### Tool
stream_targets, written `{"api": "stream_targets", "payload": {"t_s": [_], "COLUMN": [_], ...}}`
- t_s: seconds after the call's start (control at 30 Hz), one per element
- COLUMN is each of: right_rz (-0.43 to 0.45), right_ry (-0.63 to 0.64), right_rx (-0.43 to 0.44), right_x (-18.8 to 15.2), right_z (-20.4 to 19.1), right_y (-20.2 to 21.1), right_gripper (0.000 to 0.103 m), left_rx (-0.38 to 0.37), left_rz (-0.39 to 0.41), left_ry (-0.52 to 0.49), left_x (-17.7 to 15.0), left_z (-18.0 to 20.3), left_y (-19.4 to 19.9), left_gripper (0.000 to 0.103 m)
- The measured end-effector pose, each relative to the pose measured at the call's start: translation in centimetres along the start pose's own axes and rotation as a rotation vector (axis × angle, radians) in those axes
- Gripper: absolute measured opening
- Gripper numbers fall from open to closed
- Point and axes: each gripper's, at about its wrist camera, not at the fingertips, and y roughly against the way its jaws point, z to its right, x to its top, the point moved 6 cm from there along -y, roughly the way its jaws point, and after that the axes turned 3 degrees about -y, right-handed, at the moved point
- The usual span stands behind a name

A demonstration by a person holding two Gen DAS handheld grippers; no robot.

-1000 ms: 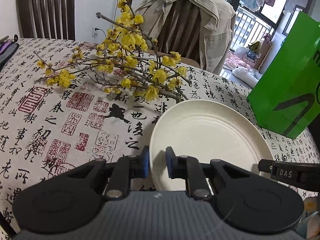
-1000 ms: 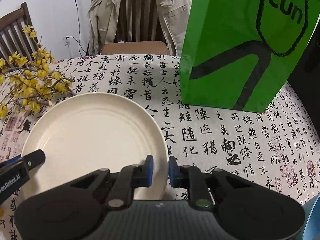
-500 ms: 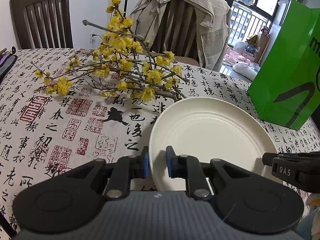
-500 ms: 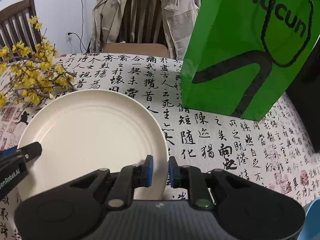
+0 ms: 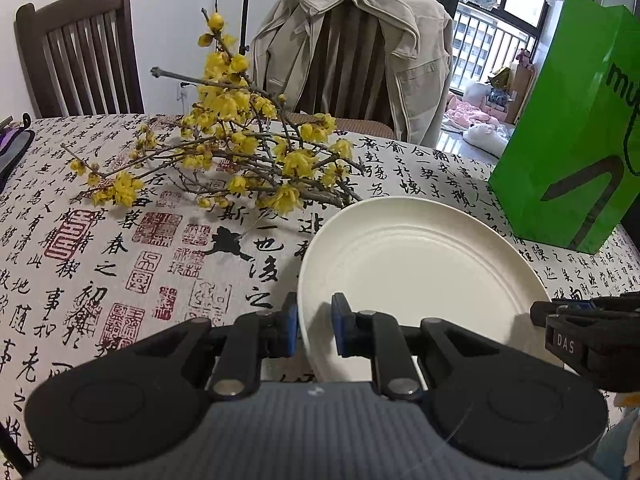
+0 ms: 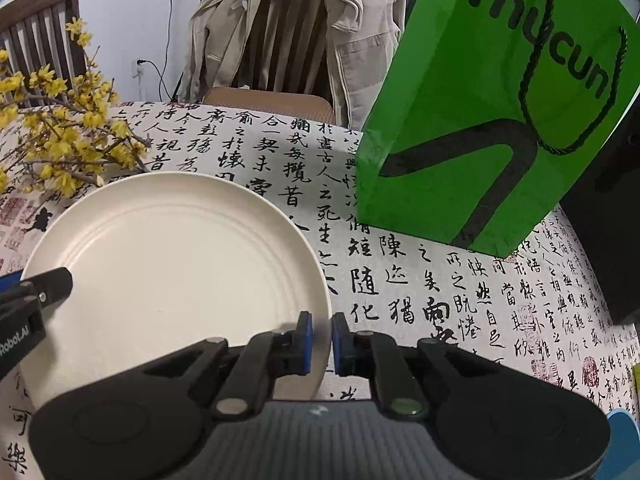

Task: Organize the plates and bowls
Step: 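Lift the gripped cream plate off the tablecloth with both grippers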

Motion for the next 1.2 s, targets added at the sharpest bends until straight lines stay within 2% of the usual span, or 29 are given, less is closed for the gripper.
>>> {"api": "stream_targets", "payload": {"t_s": [0.67,0.93,1.2], "right_rz": [0.028,0.001,-0.042], "right_ry": [-0.039,-0.045,-0.133], "right_rx": [0.051,0.064,0.104], "right_x": [-0.3,-0.4,0.1], "right_z": [0.4,-0.1,0.6], "right_y": [0.8,0.8,-0.4], "right_gripper": [0.009,0.009,0.015], "left_rx": [-0.008,0.014,-0.001], "left_rz": [0.002,-0.036,-0.054], "left_ry": [0.007,0.011,0.037], "left_x": [0.3,0.0,0.0], "left_z": [-0.5,-0.9,-1.1], "left_y": [0.2,-0.4,-0.4], "left_gripper": [0.018,0.017,0.018]}}
